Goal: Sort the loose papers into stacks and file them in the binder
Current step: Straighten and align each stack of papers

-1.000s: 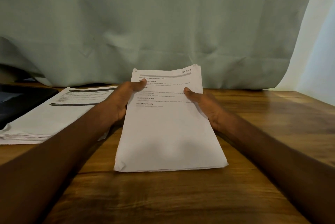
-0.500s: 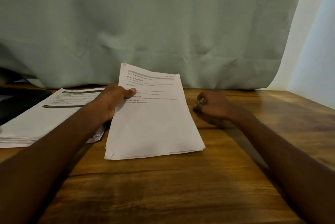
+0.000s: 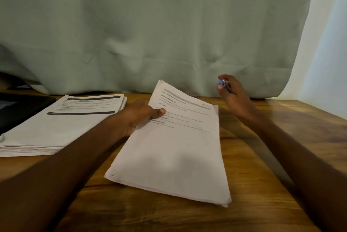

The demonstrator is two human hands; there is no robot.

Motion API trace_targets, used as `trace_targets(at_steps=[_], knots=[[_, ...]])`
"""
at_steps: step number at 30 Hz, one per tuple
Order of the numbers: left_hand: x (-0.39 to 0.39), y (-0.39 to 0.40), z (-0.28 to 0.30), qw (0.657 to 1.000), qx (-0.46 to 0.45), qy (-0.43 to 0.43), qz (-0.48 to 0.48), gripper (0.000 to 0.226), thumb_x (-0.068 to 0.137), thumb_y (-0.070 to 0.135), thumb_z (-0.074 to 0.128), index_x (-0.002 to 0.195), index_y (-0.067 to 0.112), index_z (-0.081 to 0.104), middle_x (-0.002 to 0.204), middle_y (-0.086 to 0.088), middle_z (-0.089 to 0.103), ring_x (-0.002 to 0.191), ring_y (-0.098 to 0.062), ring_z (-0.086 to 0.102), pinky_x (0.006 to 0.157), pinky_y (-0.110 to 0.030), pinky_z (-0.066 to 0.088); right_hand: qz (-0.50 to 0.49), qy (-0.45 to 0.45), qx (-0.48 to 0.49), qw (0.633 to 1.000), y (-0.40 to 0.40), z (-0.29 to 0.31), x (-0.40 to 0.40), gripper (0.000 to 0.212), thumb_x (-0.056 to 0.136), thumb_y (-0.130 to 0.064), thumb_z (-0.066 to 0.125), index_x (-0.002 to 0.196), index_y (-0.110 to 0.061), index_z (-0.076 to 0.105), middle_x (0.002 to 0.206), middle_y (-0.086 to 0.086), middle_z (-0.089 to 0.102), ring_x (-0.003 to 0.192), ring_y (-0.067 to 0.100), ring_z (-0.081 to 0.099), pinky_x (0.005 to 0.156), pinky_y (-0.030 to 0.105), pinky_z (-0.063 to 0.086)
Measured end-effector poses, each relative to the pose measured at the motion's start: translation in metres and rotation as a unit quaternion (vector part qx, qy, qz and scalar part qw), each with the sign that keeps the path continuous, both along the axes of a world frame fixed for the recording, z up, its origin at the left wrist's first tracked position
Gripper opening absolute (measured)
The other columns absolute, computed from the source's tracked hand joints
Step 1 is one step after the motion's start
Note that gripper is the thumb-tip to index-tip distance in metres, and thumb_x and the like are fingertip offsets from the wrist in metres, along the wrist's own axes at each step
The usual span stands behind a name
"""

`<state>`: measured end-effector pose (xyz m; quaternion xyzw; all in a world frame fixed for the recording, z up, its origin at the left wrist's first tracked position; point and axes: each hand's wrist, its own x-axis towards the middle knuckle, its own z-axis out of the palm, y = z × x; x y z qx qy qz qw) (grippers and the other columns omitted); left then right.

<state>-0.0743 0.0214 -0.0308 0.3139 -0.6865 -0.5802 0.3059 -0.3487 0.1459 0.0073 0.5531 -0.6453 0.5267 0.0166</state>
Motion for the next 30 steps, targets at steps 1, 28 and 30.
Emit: trace_targets(at_steps=[1,28,30], knots=[[-0.003,0.003,0.0,1.0,-0.01,-0.007,-0.016,0.059,0.077,0.022,0.086,0.132,0.015,0.065,0.127,-0.002,0.072,0.119,-0.029,0.067,0.111,-0.052,0.046,0.024,0.008,-0.001,1.0,0.004,0.004,0.008,0.043,0.103,-0.042,0.056,0.14,-0.023,0.048,0.133,-0.003,0.054,0.116,0.015,0.056,0.095,0.027,0.042],[-0.031,0.053,0.0,0.99,-0.128,-0.052,0.013,0.031,0.105,0.037,0.051,0.131,0.022,0.059,0.107,0.003,0.076,0.089,-0.013,0.075,0.072,-0.027,0.06,0.082,0.196,0.135,0.968,-0.01,-0.015,0.061,0.012,0.1,-0.027,0.064,0.104,-0.024,0.054,0.085,-0.008,0.06,0.075,0.007,0.056,0.062,0.021,0.039],[-0.03,0.056,0.0,0.985,-0.156,-0.073,0.023,0.038,0.105,0.04,0.049,0.139,0.024,0.054,0.114,0.004,0.074,0.097,-0.016,0.072,0.083,-0.034,0.06,0.074,0.21,0.143,0.964,-0.011,-0.017,0.063,0.012,0.1,-0.027,0.063,0.102,-0.024,0.052,0.081,-0.009,0.056,0.07,0.006,0.052,0.06,0.019,0.035]])
